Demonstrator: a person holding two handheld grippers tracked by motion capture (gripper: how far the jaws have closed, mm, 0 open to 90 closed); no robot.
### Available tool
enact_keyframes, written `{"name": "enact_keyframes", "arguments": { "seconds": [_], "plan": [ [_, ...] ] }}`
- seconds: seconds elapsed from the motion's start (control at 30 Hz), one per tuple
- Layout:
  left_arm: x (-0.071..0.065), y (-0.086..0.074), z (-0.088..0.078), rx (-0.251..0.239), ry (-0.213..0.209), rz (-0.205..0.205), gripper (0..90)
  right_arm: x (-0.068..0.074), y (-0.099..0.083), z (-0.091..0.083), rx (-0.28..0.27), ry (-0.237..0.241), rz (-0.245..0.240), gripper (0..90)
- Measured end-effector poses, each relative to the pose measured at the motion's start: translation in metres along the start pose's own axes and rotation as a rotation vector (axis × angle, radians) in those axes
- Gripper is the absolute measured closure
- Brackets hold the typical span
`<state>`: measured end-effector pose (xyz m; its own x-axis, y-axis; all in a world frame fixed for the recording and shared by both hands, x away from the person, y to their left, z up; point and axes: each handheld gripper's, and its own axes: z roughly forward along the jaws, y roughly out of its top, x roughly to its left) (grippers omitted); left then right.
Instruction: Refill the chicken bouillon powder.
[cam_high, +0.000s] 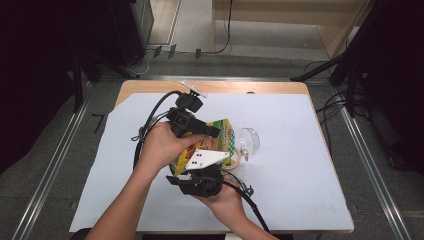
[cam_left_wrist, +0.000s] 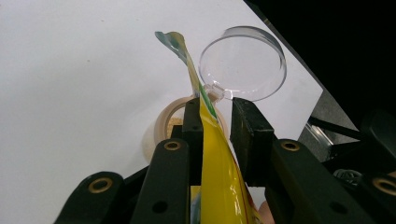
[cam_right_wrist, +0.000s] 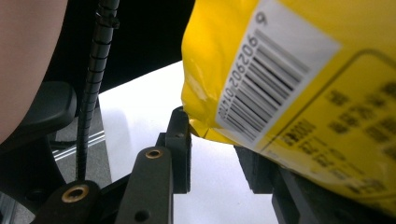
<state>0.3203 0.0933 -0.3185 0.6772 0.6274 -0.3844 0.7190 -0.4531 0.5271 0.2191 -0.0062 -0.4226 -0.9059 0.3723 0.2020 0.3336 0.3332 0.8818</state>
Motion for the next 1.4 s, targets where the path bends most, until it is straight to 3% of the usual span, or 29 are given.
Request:
{"name": "enact_keyframes", "arguments": {
  "seconds": [1.4],
  "plan": [
    [-0.0044, 0.0010, 0.0010, 0.008, 0.003, 0.009, 75.1, -0.0031, -0.0011, -0.0007, 0.003, 0.005, 0.007, 69.2]
  ]
}}
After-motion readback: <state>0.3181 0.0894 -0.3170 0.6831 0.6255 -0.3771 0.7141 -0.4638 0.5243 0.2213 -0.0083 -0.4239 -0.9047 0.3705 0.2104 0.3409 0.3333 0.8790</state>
